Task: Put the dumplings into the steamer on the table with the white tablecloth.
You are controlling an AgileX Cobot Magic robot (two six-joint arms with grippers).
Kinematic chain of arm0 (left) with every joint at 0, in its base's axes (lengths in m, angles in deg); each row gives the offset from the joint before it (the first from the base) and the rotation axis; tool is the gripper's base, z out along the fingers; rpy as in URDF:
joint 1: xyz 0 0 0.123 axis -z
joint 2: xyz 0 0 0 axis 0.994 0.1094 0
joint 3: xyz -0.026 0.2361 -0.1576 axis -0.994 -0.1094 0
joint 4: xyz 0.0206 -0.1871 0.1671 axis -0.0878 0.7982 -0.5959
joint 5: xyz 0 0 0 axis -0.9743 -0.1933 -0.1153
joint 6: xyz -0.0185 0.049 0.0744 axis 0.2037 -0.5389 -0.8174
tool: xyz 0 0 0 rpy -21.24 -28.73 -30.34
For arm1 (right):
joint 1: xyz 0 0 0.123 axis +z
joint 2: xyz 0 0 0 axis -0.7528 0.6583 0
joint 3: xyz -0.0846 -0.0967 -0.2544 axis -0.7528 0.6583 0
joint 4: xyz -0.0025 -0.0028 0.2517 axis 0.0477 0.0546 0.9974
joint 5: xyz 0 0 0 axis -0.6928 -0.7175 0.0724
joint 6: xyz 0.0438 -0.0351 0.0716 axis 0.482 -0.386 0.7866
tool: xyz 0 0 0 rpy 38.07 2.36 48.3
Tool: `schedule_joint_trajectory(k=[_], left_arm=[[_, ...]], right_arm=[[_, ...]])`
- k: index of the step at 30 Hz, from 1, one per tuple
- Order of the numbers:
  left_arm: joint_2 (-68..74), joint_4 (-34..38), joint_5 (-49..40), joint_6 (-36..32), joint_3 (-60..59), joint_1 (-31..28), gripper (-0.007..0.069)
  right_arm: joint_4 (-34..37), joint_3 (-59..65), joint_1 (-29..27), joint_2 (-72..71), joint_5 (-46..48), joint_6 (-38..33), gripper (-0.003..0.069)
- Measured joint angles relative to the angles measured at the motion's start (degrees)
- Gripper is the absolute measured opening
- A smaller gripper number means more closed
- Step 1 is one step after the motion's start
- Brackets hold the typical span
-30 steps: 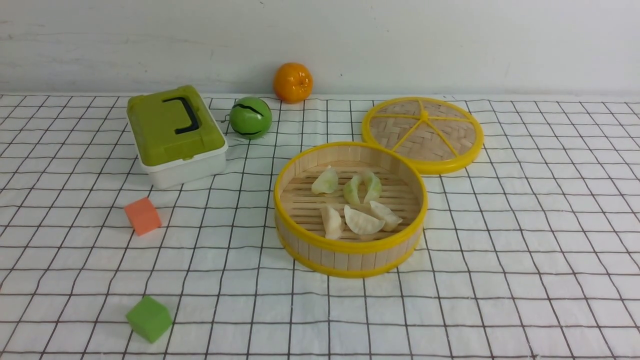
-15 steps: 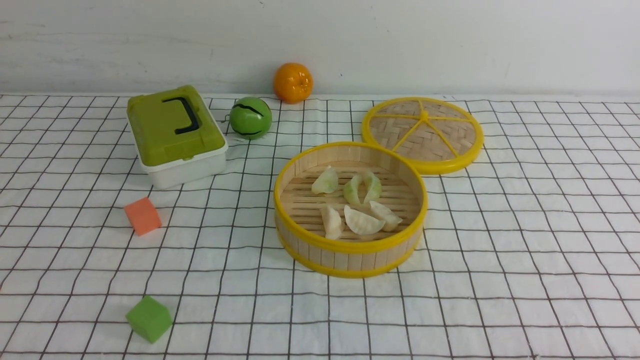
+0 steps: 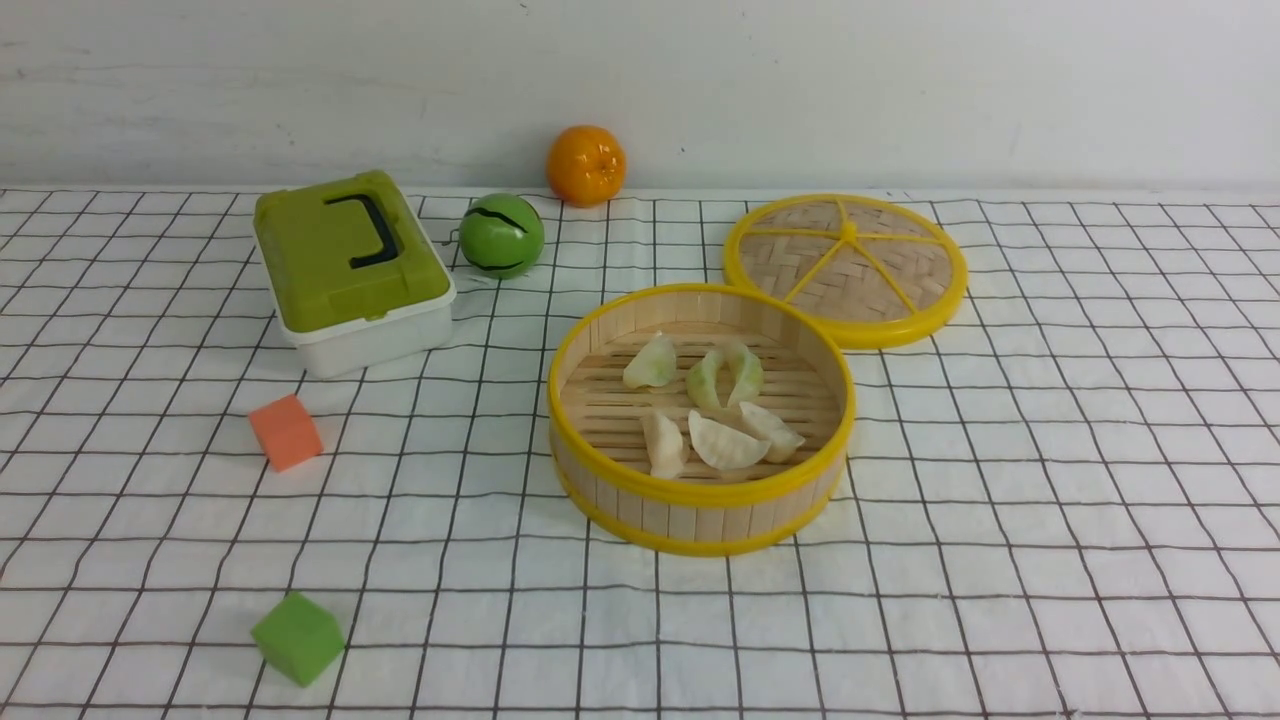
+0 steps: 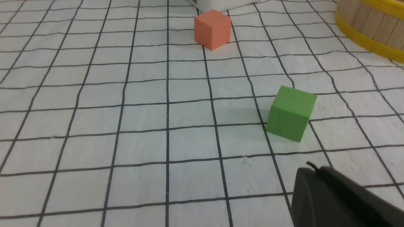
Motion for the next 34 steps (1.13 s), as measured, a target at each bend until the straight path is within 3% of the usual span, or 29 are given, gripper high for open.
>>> schedule_joint_trajectory(k=[34], left_arm=[[0.00, 0.02, 0.00, 0.00, 0.00, 0.00, 0.0010]], right_arm=[[0.00, 0.00, 0.00, 0.00, 0.00, 0.05, 0.0165]])
